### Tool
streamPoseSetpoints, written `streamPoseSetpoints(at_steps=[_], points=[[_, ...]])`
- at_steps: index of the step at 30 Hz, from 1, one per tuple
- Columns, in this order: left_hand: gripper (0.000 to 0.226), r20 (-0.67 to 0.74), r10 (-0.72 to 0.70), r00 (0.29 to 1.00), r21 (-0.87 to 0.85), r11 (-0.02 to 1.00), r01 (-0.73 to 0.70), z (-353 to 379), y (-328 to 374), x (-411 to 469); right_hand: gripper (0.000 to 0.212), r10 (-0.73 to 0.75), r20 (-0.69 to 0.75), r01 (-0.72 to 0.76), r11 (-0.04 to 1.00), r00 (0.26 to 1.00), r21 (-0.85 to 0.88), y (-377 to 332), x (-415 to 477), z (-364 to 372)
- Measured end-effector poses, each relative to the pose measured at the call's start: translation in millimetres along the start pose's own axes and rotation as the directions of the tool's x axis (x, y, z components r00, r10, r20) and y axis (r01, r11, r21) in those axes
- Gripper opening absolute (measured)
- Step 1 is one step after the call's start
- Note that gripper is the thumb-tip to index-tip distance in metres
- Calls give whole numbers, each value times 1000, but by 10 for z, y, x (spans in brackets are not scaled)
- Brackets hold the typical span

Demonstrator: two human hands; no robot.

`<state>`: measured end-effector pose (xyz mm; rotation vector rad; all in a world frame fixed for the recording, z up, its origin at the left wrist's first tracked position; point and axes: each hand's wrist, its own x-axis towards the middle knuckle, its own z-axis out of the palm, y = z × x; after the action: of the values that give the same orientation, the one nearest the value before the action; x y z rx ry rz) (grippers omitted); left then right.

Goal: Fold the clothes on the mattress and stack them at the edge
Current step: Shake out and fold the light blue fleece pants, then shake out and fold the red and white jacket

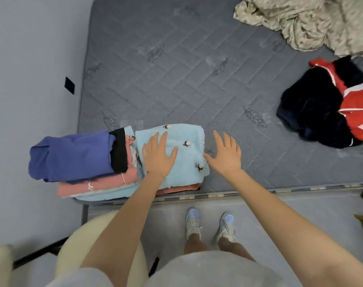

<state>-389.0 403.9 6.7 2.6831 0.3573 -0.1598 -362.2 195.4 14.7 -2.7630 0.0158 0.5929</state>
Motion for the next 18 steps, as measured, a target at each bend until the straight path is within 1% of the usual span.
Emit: streamPoseSetpoints(at_steps=[4,9,11,15,18], points=[[65,42,121,992,142,982,-126,-139,312,107,81,64,-4,-64,998,998,-25,298,-52,-242],[67,75,177,981,241,952,-190,-188,968,263,80,103,-31,-104,994,994,-43,808,-57,-646],[68,101,193,976,261,941,-213,-135,1312,276,79,122,-33,-123,992,992,-39,1065,-79,-825],[70,105,248,963,275,923,-268,96,2134,266,80,131,-54,-133,991,990,-24,1719,-104,-1191],[71,96,247,964,227,938,-263,382,2815,234,80,146,-66,-146,989,987,1,2294,-135,-1450]])
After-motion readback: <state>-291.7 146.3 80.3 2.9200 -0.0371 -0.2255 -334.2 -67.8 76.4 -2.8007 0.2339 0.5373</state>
